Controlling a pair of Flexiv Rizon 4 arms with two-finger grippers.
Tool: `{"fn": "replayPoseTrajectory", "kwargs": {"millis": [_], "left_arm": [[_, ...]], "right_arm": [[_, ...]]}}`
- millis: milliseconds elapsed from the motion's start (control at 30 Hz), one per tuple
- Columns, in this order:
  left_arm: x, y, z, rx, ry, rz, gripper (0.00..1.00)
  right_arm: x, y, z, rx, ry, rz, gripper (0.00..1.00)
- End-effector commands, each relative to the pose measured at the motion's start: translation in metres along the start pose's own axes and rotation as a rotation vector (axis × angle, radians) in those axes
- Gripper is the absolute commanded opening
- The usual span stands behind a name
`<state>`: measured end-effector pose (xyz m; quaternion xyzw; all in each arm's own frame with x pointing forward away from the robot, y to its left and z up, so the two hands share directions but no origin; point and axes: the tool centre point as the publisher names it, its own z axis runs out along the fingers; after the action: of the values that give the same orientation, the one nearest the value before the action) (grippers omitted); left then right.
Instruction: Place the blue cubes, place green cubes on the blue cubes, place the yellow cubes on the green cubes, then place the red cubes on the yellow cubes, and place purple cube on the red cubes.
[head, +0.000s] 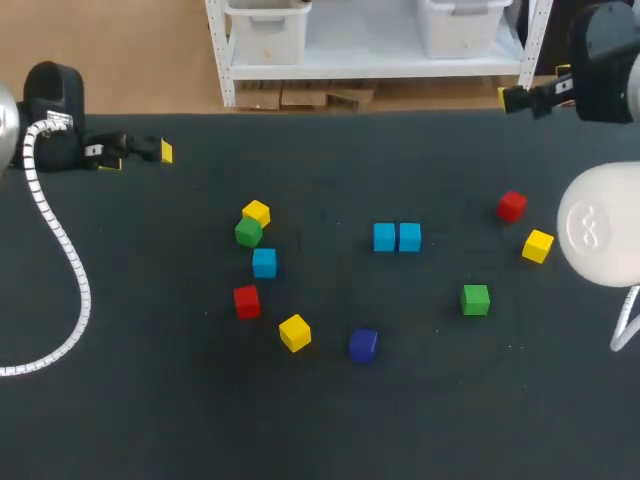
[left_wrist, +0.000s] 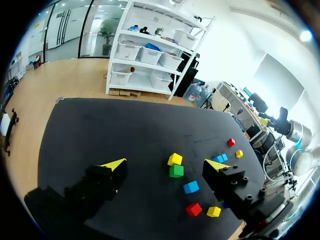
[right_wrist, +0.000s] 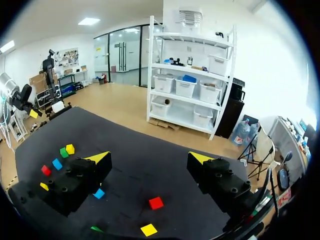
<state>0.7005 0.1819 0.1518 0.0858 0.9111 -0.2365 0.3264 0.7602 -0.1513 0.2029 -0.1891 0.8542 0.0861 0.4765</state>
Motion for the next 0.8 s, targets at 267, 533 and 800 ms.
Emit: {"fn": "replayPoseTrajectory", "kwargs": {"millis": [267, 533, 800], "left_arm": [[0.001, 0.003, 0.0, 0.012, -0.007, 0.002, 1.0], [0.001, 0.003, 0.0, 0.012, -0.007, 0.002, 1.0], [0.001, 0.003, 0.0, 0.012, -0.007, 0.002, 1.0]], "right_arm": [[-0.001, 0.002, -0.001, 0.018, 0.004, 0.0, 1.0], [-0.003, -0.009, 0.0, 0.013, -0.011, 0.021, 1.0], [-0.006, -0.035, -0.005, 0.026, -0.043, 0.021, 1.0]]}}
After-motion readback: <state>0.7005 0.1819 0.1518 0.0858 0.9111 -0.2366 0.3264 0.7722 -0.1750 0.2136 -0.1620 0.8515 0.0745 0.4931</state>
